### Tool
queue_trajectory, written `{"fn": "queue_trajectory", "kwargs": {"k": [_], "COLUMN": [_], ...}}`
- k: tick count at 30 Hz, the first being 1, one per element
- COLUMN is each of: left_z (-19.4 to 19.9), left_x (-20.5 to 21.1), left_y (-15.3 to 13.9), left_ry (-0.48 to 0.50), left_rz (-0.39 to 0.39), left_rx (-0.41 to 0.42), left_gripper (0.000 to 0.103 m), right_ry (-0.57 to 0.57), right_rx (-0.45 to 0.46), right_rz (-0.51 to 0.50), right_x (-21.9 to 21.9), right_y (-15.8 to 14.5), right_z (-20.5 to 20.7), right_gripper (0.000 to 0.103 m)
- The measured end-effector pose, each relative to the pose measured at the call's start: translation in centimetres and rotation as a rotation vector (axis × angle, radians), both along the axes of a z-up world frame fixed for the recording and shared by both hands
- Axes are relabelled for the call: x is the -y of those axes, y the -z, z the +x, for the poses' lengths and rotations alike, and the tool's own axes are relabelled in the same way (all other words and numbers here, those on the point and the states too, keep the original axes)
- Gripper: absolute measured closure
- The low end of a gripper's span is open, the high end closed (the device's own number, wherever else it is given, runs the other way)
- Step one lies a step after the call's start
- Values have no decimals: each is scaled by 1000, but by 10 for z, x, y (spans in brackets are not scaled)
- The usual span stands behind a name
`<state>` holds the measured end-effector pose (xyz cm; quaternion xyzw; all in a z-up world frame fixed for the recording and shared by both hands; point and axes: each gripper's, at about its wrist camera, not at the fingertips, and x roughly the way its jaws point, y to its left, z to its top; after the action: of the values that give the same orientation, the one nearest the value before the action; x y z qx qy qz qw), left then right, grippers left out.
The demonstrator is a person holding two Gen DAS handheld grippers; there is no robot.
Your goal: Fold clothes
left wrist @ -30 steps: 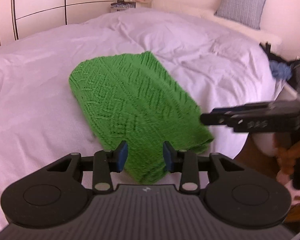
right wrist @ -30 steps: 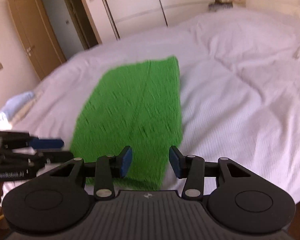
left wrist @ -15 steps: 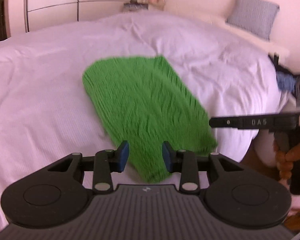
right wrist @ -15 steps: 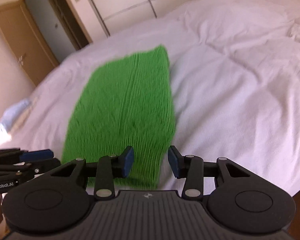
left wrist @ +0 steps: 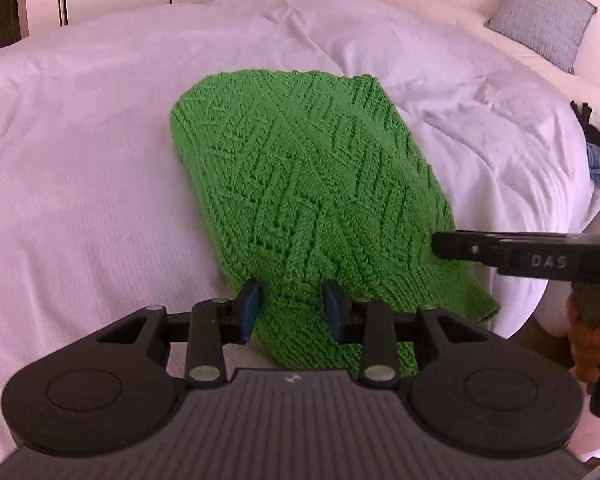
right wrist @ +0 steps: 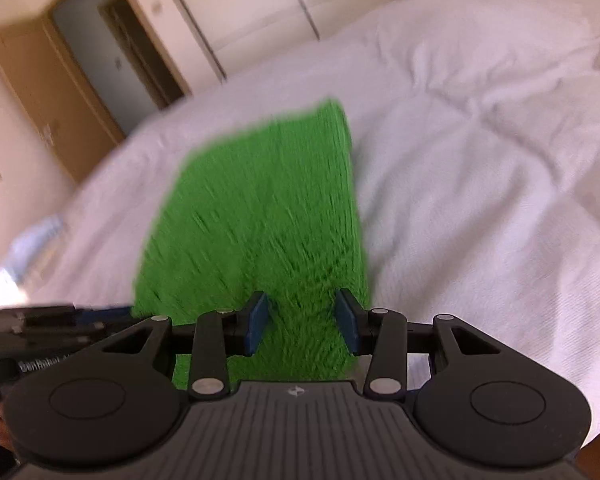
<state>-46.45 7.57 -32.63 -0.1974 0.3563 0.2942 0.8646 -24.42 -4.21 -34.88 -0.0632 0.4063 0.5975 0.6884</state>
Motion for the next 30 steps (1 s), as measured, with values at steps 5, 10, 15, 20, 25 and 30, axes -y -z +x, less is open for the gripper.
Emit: {"fn": "queue_trajectory", "kwargs": {"k": [5, 10, 15, 20, 25, 30], "left_z": [-9, -5, -1, -2, -6, -14], "left_x": [-12, -30, -29, -23, -9, 8], "left_y": [-26, -27, -17, -25, -31, -42], "left_ry": [11, -33, -86, -120, -142, -147], "left_rz": [19, 16, -12, -7, 14, 27], "left_rx": [33, -6, -46, -84, -120, -116], "left_gripper": [74, 76, 76, 76, 76, 76], "right_ry": [-16, -19, -15, -5, 13, 16], "right_rx": [-8, -34, -32, -32, -34, -32], "right_rz": [-9, 16, -46, -88, -67, -50], "right_x": [-7, -12, -26, -29, -14, 1], "right_y": [-11, -33, -22, -15, -25, -33], "right_z": [8, 22, 21, 17, 14, 6], "right_gripper": [60, 60, 61, 60, 59, 57]}}
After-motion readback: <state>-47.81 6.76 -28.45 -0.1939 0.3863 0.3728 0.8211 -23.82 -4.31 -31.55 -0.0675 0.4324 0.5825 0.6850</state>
